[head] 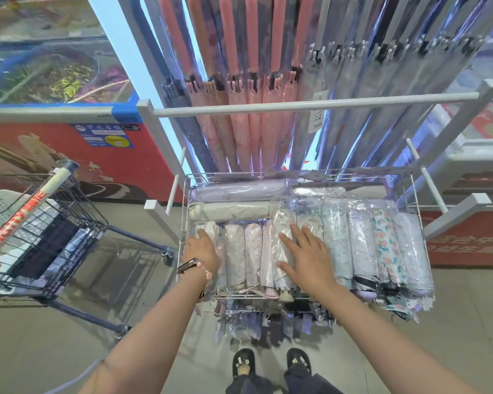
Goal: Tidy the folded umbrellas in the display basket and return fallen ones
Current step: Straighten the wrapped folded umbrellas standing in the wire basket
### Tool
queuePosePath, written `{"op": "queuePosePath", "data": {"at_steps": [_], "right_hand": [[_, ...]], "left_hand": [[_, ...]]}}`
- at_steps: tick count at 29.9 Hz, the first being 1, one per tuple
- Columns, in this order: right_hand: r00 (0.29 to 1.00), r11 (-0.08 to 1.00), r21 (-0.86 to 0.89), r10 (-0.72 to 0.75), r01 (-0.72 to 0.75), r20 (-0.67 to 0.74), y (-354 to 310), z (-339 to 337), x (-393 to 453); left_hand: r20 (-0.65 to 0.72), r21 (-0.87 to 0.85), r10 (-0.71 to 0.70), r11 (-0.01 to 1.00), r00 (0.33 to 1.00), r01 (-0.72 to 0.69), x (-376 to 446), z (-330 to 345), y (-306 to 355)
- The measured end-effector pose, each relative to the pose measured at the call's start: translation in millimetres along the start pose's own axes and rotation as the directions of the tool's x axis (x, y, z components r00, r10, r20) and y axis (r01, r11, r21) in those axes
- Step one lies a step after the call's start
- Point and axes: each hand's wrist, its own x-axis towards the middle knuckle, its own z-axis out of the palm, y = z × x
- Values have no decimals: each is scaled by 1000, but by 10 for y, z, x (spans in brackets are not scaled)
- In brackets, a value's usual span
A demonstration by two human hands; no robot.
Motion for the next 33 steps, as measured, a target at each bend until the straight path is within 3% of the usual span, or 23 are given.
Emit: {"op": "queuePosePath", "data": {"at_steps": [8, 13, 17, 21, 27, 33], "right_hand": [[998, 994, 89, 65, -65, 5, -60, 17, 20], [998, 998, 37, 50, -51, 41, -64, 44, 3], [998, 997, 47, 56, -58, 41, -81, 43, 3], [998, 997, 55, 54, -56, 35, -95, 16, 0], [998, 997, 45, 63, -63, 1, -98, 82, 12], [997, 996, 63, 67, -65, -37, -99, 147, 38]], "left_hand": [[88, -54, 45, 998, 995, -40, 160, -55, -142], [-6, -196, 95, 976, 995, -94, 57, -169, -67], [6, -466, 155, 875, 988, -134, -25, -190, 120], [14, -591, 250, 783, 968, -194, -110, -112, 348], [30, -649, 287, 734, 957, -200, -132, 41, 521], [82, -577, 272, 798, 959, -177, -87, 100, 574]]}}
